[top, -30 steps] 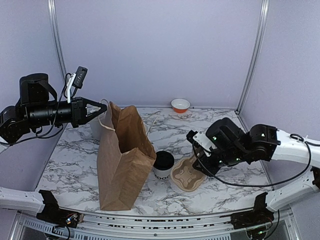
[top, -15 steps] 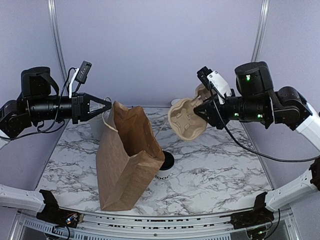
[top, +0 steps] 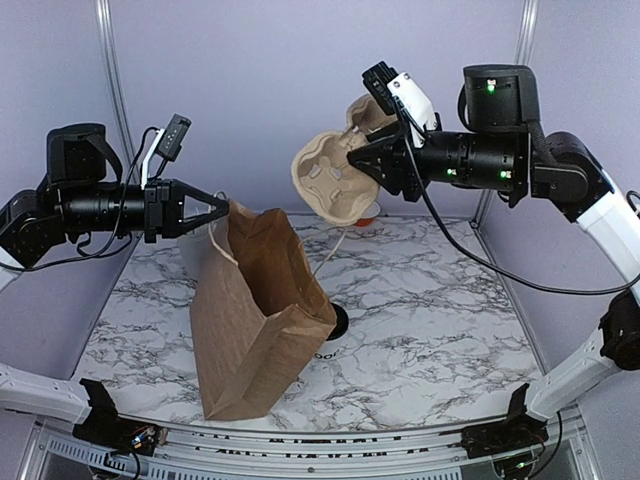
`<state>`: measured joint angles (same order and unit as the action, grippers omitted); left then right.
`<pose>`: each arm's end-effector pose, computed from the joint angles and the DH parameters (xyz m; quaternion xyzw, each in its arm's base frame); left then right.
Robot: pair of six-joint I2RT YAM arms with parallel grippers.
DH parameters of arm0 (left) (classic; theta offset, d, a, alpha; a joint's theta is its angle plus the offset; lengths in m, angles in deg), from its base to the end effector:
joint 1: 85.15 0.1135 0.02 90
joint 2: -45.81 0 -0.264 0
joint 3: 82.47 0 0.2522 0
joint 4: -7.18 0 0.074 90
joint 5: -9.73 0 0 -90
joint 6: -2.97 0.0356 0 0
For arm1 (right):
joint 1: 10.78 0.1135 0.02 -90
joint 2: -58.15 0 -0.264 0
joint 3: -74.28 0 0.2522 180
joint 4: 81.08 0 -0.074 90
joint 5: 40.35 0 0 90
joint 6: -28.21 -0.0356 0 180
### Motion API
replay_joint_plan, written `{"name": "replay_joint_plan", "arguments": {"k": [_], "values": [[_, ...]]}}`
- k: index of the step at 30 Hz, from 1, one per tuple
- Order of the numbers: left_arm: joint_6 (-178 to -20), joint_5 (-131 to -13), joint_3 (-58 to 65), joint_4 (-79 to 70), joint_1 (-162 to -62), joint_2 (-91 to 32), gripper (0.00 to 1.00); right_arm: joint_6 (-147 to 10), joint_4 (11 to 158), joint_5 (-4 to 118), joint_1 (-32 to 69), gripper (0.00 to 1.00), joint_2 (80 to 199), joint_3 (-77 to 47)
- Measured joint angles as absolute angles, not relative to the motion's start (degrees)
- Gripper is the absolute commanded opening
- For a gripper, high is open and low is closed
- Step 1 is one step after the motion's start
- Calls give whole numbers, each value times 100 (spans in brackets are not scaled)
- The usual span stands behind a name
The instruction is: Pack the takeout coffee
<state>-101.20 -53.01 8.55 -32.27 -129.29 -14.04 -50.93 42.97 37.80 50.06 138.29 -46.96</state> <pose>0.1377 -0.1564 0.4571 0.3390 0.6702 -0.4654 0.4684 0.1380 0.2323 0.5115 -0.4107 0.6758 0.1821 0.5843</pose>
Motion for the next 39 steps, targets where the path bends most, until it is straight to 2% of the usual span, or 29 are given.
{"name": "replay_joint_plan", "arguments": {"k": [11,15,24,32,39], "values": [[-9709,-4999,1161,-3275,-12929,-1490,0,-4578,4933,5178,5006,41,14322,-4681],[-9565,-4903,1228,-3273,-12929,-1568,0,-4475,5132,5648,5006,38,14403,-4650],[-9414,-4898,1228,-3297,-12926,-1710,0,-4707,5108,5309,4838,40,14709,-4567],[-9360,-4977,1222,-3385,-12907,-1713,0,-5607,5105,5191,3905,52,13743,-2786],[-9342,-4995,1220,-3391,-12900,-1713,0,-6134,5046,5272,3730,55,12994,-1855]]}}
